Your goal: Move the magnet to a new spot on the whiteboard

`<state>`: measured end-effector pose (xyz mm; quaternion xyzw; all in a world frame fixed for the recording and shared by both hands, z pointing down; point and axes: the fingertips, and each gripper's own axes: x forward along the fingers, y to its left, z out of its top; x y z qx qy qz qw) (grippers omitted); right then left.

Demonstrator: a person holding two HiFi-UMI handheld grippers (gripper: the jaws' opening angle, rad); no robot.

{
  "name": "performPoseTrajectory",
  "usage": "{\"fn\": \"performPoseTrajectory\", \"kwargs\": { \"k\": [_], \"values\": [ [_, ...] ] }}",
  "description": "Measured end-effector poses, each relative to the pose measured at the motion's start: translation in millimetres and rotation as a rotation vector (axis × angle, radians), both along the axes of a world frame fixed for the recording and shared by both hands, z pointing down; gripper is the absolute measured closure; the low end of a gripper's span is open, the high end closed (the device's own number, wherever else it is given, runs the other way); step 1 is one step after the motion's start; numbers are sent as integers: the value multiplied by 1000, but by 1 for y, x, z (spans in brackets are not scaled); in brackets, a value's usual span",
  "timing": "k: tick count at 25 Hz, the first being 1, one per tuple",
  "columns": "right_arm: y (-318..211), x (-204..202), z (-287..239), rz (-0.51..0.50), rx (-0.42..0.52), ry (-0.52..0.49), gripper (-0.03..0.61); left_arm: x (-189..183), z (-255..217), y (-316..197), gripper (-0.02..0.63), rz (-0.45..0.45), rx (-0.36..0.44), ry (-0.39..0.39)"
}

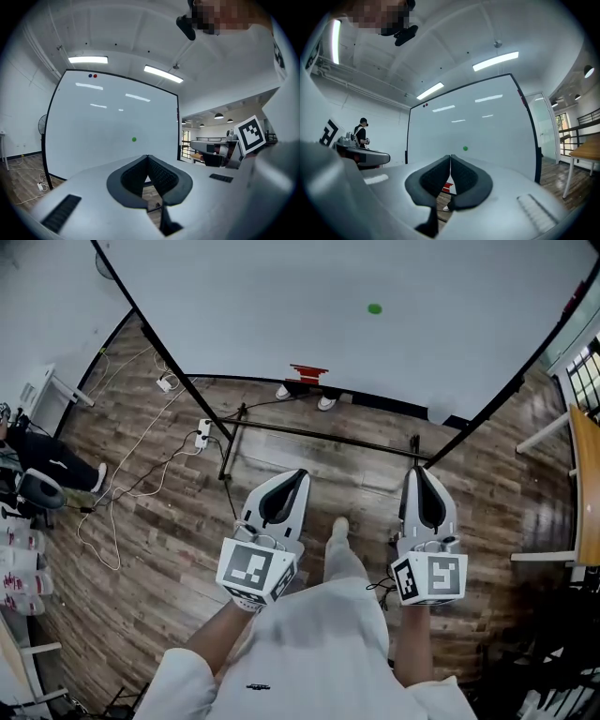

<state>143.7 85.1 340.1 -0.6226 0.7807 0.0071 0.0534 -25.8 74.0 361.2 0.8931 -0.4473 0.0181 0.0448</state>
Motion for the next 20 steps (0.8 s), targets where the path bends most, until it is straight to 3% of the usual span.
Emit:
{"fn": "performPoseTrajectory", "kwargs": {
  "k": [10,16,20],
  "values": [
    [-180,37,-14,-93,14,13,569,50,-24,-168,607,-58,15,-13],
    [-224,44,-15,-89,11,-17,569,59,-11,-208,607,-89,-38,-28],
    [-237,46,-7,-97,-16,-30,569,67,-20,-223,607,-93,-22,-10]
  ]
}}
